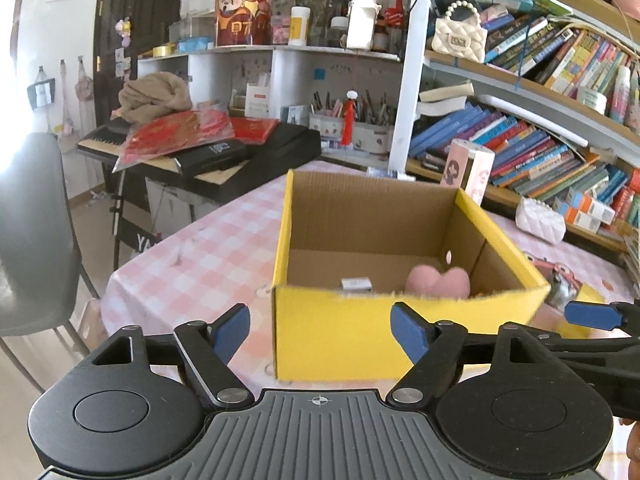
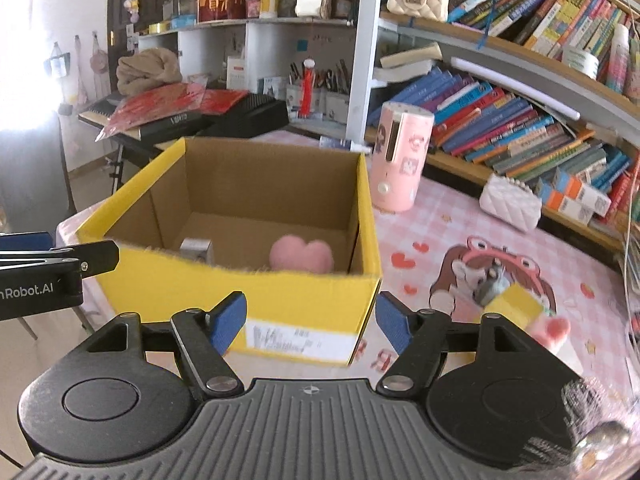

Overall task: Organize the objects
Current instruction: 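Lift both tools out of the yellow box and pull back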

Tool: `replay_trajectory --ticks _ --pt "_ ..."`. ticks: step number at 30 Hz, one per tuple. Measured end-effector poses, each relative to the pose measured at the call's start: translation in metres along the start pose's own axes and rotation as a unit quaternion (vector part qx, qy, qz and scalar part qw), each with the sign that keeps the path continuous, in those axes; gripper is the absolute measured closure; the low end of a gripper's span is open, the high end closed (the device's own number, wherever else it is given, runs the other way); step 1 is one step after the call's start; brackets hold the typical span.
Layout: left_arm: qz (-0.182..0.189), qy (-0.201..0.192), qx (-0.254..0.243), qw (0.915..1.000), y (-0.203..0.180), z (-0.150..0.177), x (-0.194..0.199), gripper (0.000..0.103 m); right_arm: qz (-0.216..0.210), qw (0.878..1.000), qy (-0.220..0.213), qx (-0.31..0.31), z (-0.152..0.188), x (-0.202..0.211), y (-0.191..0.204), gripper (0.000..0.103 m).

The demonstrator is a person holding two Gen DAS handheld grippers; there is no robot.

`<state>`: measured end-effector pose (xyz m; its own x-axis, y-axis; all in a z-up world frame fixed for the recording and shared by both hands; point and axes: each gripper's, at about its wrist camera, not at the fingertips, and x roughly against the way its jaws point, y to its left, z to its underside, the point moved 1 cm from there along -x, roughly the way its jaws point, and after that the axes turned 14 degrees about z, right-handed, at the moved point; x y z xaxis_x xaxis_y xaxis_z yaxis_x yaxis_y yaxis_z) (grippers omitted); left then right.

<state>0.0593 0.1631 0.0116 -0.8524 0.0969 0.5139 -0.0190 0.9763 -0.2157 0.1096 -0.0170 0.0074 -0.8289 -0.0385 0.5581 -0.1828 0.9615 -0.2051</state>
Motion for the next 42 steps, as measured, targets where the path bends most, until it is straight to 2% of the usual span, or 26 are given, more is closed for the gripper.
replay_trajectory --ticks 8,19,30,42 --pt "0.003 0.031 0.004 0.9995 0.005 0.027 0.022 0.019 0.011 0.999 0.040 -0.011 0.030 0.018 0.013 0.030" --pt "0.019 0.069 -0.008 0.9974 0.000 0.056 0.043 0.018 0.020 0.997 0.070 -0.019 0.064 0.046 0.019 0.028" --pt "0.033 0.083 -0.029 0.9956 -0.012 0.073 0.055 0.018 0.044 0.993 0.092 -0.057 0.088 0.064 0.005 0.025" --pt "0.082 0.105 -0.057 0.9894 -0.043 0.082 0.047 0.018 0.089 0.986 0.112 -0.091 0.113 0.080 -0.025 0.025"
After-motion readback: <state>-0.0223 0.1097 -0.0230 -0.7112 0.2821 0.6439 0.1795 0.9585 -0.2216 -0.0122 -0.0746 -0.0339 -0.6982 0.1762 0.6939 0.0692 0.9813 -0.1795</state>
